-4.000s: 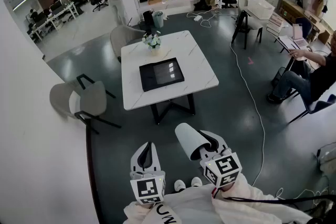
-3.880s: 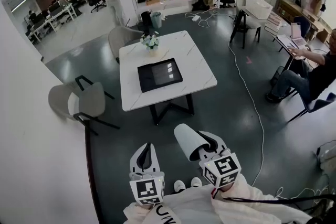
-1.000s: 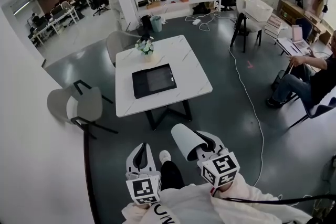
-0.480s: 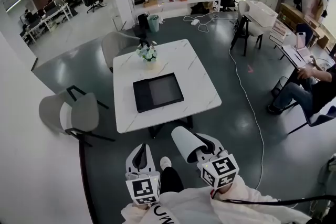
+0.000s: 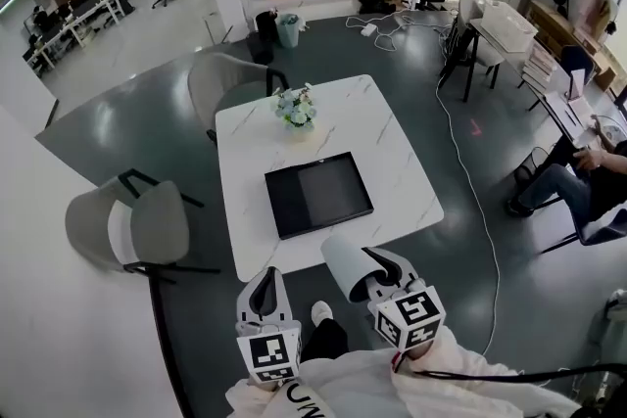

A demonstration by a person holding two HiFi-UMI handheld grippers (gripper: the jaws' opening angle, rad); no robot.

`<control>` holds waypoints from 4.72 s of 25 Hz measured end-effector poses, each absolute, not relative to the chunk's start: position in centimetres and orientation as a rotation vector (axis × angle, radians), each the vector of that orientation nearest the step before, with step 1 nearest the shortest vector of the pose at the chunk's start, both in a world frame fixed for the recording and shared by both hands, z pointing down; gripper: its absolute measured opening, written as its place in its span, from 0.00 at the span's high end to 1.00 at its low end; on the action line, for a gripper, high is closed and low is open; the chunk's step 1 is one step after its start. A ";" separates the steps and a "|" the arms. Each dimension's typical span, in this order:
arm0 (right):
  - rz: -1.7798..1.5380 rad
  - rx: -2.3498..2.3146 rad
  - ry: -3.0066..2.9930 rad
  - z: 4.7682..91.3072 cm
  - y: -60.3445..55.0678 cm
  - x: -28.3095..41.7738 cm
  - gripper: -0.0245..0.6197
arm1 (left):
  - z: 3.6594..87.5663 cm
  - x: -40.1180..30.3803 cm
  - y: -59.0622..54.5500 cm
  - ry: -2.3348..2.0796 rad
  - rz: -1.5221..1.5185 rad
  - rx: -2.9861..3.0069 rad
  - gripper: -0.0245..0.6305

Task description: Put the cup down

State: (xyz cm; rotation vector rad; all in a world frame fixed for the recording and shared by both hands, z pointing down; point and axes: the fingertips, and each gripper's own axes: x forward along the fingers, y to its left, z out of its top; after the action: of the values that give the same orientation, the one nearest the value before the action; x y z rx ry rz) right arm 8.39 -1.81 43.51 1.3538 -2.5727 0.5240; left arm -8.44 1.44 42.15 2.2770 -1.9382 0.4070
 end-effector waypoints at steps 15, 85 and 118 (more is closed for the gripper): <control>0.544 1.377 -2.486 44.6 -10.0 3.7 0.92 | 44.2 -13.7 -6.8 -1.851 0.418 2.262 0.95; 0.424 0.470 -2.006 63.8 -29.9 -9.6 0.92 | 56.2 -20.3 -21.3 -1.883 0.464 1.917 0.95; 0.375 0.274 -1.785 68.3 -30.3 -11.4 0.92 | 58.9 -21.8 -20.2 -1.868 0.450 1.832 0.95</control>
State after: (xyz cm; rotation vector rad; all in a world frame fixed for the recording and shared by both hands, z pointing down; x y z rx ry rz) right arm -11.36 -30.34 68.25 0.2737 -1.7850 0.3748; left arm -21.79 -20.16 58.86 1.8320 -1.8679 0.4495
